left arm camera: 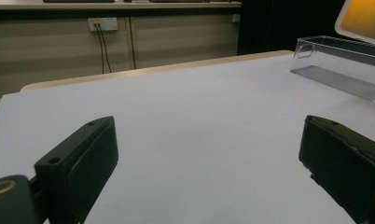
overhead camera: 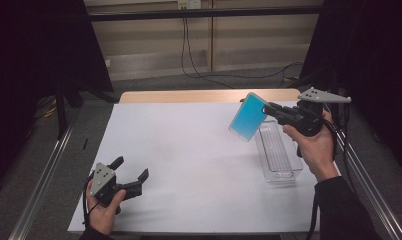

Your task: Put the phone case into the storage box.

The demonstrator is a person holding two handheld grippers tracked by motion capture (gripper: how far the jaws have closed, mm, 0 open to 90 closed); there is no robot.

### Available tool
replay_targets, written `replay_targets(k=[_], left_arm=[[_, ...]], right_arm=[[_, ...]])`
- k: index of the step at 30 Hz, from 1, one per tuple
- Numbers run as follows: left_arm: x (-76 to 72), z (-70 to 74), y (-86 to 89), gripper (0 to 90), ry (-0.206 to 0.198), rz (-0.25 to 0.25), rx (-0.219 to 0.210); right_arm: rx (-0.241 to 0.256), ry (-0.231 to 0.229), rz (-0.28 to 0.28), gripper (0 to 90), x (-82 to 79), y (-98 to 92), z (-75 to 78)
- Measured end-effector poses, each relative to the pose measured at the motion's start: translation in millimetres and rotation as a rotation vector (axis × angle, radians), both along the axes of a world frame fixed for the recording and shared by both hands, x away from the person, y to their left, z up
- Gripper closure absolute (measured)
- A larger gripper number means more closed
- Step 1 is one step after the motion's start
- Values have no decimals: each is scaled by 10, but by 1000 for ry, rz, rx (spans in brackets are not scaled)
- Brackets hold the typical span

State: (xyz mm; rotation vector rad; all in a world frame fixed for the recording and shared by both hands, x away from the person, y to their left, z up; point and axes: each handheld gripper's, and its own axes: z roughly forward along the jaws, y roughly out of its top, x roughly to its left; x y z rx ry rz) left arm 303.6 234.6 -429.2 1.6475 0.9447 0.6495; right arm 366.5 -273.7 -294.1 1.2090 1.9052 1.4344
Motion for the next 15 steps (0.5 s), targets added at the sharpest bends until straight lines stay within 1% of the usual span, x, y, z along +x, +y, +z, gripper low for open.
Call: replay_targets(k=[3,6,9,11,15], left_arm=[[-16,-17,8,43,5,7,4],[-16,-18,-19,43,1,-4,9],[-4,-28,-41,43,0,-7,1],[3,-40,-40,43,4,-6,-1],[3,-43,-41,43,2,-4,-2]], right_arm=[[-7,-8,-8,811,17,-37,28],[-7,-16,-19,811,41,-80,52],[-10,-22,-30,811,64,-112,72],[-21,-38,-31,811,85,-135,85],[-34,-47,-48,811,124,-197,103]])
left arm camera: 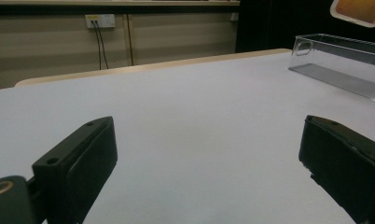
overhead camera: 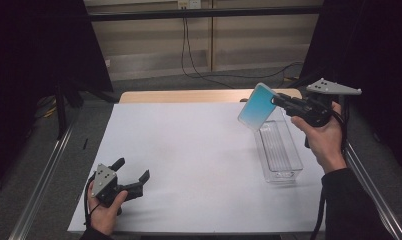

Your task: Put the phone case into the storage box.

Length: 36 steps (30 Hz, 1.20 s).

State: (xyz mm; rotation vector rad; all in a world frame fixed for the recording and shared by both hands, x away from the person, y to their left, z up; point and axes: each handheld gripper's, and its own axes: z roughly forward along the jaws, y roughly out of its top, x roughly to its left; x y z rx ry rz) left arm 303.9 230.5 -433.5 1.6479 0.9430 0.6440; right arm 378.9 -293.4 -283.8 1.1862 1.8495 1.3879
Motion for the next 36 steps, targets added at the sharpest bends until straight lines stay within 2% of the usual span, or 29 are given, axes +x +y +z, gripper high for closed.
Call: replay_targets(k=[8,15,17,23,26,36], left_arm=[[22,-14,1,43,12,-5,7],[9,12,21,41,-3,21,-11],[-11,37,12,38,-15,18,-19],[-17,38,-6,36,-9,7,-20],[-35,56,-17,34,-7,-2,-36],[-48,63,-42,34,-12,-14,-32]], right_arm=[[-10,-2,-40,811,42,-131,41],[-45,-4,-52,811,104,-276,74],[-59,-6,-53,811,123,-323,78],[-74,11,-59,811,168,-408,66],[-92,22,-58,811,207,-470,31],[-103,33,-14,811,268,-566,-49]])
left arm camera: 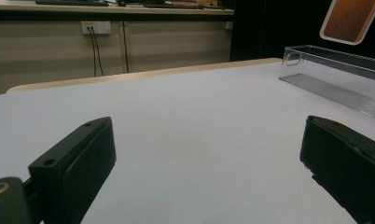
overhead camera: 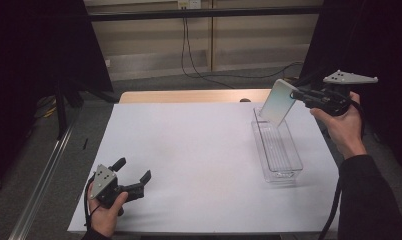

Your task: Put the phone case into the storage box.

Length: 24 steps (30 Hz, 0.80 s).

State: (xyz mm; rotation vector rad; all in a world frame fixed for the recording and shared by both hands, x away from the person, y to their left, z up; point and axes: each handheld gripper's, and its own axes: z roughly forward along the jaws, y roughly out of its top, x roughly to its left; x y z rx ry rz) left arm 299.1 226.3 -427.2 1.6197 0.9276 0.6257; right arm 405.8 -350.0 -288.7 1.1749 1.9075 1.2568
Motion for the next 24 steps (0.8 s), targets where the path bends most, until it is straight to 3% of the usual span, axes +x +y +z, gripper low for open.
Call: replay_targets(k=[2,13,24], left_arm=[[2,-1,-1,34,0,2,0],[5,-3,5,34,-3,6,6],[13,-11,11,34,0,13,1]], right_arm=[[-3,-4,35,811,29,-18,-20],[-38,-10,96,811,159,-104,-95],[-76,5,86,811,322,-56,-221]])
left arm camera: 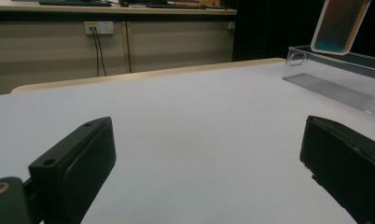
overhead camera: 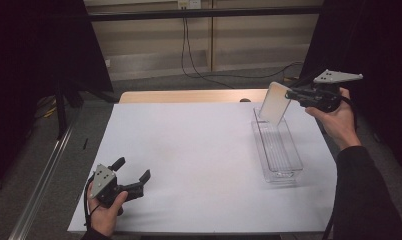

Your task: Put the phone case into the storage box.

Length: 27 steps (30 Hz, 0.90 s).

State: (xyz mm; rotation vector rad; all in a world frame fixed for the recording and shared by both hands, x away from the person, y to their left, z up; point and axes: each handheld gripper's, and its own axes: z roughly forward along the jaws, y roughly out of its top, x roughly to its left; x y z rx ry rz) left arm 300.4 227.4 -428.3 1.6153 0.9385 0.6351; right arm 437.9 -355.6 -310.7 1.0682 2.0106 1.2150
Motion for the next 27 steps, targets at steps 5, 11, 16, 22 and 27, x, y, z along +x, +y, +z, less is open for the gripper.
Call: replay_targets(k=[5,11,16,22,27], left_arm=[[1,0,3,37,-5,-8,8],[7,-8,-3,37,-3,-7,9],[13,-13,-3,37,-3,-6,10],[15,-14,7,37,-4,2,12],[20,-21,13,37,4,0,6]], right_arm=[[-19,14,-3,811,55,21,-61],[-34,15,-11,811,122,32,-129],[-36,17,-2,811,192,50,-186],[-41,19,-5,811,277,64,-269],[-50,28,2,811,319,72,-326]])
